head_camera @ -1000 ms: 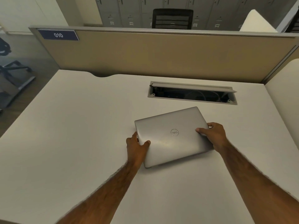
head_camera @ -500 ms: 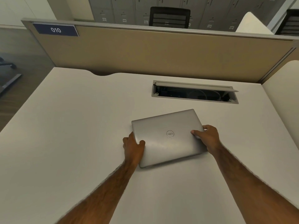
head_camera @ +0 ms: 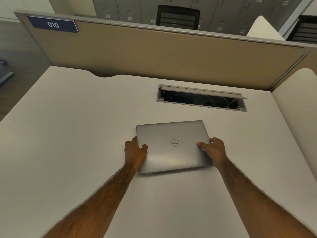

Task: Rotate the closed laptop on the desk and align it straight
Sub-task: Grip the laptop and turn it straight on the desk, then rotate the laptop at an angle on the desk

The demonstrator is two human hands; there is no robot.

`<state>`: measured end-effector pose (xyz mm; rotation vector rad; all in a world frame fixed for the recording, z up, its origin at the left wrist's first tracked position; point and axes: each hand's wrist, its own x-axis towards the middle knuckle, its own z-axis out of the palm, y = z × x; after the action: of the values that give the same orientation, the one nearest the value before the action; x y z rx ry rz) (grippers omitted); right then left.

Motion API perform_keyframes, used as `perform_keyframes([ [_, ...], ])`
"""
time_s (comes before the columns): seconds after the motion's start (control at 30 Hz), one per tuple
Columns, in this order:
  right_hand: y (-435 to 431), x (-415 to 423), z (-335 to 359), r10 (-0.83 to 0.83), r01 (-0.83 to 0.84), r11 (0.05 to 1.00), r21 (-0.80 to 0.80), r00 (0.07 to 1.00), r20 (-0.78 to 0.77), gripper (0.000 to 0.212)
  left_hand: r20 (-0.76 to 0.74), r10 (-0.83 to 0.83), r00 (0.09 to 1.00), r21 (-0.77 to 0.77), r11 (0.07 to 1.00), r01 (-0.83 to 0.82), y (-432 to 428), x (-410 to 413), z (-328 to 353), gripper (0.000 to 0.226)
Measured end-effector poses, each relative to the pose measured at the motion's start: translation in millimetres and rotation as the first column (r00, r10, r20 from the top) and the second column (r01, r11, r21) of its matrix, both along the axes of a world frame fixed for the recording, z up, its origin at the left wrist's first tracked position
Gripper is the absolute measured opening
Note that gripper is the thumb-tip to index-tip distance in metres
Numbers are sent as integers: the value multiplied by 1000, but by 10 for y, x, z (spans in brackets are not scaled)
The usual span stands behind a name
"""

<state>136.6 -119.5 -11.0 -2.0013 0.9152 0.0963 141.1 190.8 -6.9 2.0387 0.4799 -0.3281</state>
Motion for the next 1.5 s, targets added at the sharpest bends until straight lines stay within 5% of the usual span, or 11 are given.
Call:
perform_keyframes([
  [0.5, -5, -65, 55, 96, -104, 990, -95, 991, -91, 63, 5, -101, 995, 215, 972, 98, 35, 12, -52, 35],
  [0.67, -47, -165, 52, 86, -92, 994, -62, 993, -85, 71, -6, -102, 995, 224, 969, 101, 53, 51, -38, 45],
  [0.9, -99, -170, 70, 140, -143, 989, -33, 988, -69, 67, -49, -62, 997, 110, 992, 67, 39, 137, -10, 47],
  [1.1, -128, -50, 152, 47, -47, 978, 205, 999, 5, 21, -41, -20, 999, 77, 997, 23, 43, 133, -15, 61],
  [1.23, -152, 44, 188, 29, -20, 953, 304, 999, -25, 18, -10, 21, 1000, 24, 999, -21, 53, 128, 15, 55],
  [1.5, -68, 238, 124, 69, -60, 979, 192, 997, -40, 33, -36, 151, 988, -50, 987, -153, 17, -115, 84, 51],
])
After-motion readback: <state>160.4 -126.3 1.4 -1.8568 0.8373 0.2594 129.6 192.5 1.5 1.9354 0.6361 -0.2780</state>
